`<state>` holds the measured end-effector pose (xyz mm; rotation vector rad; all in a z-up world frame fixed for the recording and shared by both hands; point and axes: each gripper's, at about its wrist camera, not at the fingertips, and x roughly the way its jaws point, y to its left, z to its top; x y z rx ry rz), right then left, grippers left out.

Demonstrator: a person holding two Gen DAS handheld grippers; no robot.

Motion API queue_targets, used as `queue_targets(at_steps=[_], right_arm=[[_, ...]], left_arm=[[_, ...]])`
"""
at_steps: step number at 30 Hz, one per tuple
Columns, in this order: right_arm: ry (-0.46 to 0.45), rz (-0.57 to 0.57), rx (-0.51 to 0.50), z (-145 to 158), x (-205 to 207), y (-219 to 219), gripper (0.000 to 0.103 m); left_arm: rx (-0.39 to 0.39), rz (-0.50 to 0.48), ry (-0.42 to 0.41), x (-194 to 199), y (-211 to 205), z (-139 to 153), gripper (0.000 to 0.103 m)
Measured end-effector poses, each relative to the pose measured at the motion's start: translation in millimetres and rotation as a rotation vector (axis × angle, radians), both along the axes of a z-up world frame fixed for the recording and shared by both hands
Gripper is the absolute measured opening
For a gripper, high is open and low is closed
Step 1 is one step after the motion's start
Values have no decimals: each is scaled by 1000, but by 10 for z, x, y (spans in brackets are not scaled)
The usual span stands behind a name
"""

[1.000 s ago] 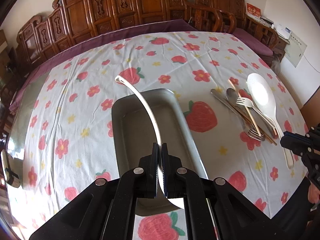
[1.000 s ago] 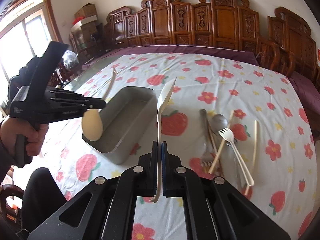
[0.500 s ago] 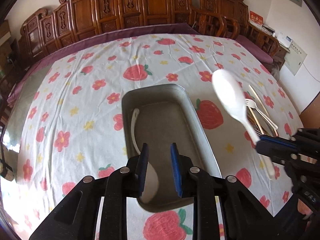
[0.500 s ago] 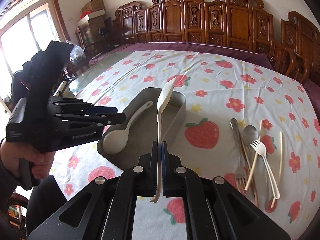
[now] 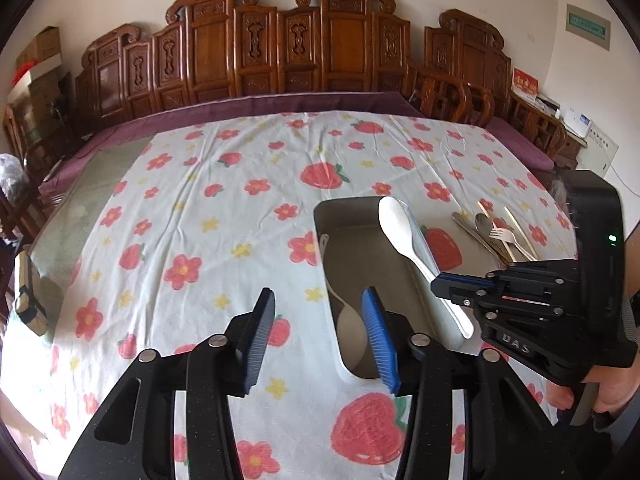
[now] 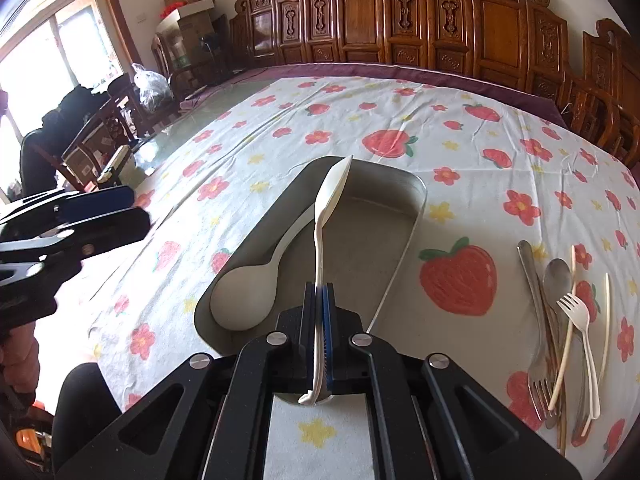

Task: Organize utensils
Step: 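Lower both spoons into the metal tray and open both grippers, then move the right gripper back over the utensil pile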

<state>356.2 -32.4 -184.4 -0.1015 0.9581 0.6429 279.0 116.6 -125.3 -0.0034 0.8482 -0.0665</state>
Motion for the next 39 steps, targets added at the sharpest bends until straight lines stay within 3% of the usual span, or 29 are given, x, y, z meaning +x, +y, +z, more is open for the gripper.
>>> queue_targets(at_steps=[8, 10, 18, 20, 21, 24, 31, 34, 39], right_arm=[[36, 3, -23, -148, 156, 203, 5], [40, 2, -20, -159, 168, 206, 10], [-13, 7, -10, 47, 86, 3, 11], [-39, 2, -2, 147, 36, -118, 11], [-46, 1, 0, 182, 23, -161, 11], [-85, 0, 0, 309, -75, -352, 11], [-115, -34, -18, 417, -284, -929, 13], [-134, -61, -43, 405, -369, -1216, 25], [-118, -113, -99, 287, -398, -1717, 26]], left_arm=[[-19, 10, -44, -125, 85, 36, 48], [-32, 12, -51, -157, 101, 33, 48], [-54, -8, -69, -218, 56, 49, 48], [-50, -14, -74, -234, 31, 61, 54], [-47, -16, -85, -250, 14, 76, 65], [-40, -21, -98, -289, -30, 104, 67], [-25, -44, -138, -376, -209, 165, 95], [-42, -62, -136, -381, -319, 162, 95], [-29, -112, -126, -360, -617, 158, 95]])
